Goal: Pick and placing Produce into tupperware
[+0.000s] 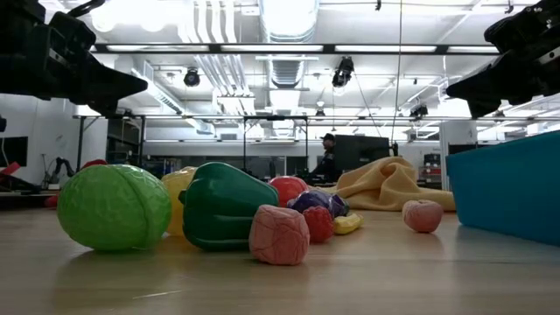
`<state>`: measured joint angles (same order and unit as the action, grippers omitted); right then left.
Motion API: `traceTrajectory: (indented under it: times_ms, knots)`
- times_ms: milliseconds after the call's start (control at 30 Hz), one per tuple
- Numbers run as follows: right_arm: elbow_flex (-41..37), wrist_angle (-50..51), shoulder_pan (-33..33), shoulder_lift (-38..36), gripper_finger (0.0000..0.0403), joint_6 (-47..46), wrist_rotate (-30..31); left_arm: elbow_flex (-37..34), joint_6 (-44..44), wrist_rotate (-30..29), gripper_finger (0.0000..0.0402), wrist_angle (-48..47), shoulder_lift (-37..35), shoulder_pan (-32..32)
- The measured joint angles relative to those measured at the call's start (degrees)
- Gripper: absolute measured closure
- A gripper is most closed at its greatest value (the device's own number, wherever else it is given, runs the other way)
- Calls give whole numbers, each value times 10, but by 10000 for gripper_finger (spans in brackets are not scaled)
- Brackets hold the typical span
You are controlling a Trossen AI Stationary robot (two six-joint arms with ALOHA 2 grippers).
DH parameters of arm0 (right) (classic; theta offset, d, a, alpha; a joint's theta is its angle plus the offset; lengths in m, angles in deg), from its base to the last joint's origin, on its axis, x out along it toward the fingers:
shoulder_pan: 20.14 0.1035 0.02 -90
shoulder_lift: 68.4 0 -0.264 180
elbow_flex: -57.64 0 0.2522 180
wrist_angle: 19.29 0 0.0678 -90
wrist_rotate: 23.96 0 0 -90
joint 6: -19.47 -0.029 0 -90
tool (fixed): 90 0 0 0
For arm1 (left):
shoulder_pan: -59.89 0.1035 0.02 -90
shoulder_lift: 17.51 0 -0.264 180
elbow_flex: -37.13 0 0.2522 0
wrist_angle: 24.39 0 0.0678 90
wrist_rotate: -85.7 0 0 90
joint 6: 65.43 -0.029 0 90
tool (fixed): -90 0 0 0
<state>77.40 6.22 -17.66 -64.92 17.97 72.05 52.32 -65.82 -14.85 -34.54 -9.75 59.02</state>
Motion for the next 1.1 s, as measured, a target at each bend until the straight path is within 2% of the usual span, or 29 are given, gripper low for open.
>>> traceTrajectory:
  times_ms: [333,767,967,1100]
  knots:
    - [0,-5,0,0,394,0,0,0,0,0,402,30,0,0]
    - [0,-79,0,0,394,23,0,0,0,-1,402,76,0,0]
    - [0,-155,0,0,392,14,-5,0,-4,-3,402,174,2,-1]
    - [0,-218,0,0,372,24,-28,0,-35,5,401,256,8,-1]
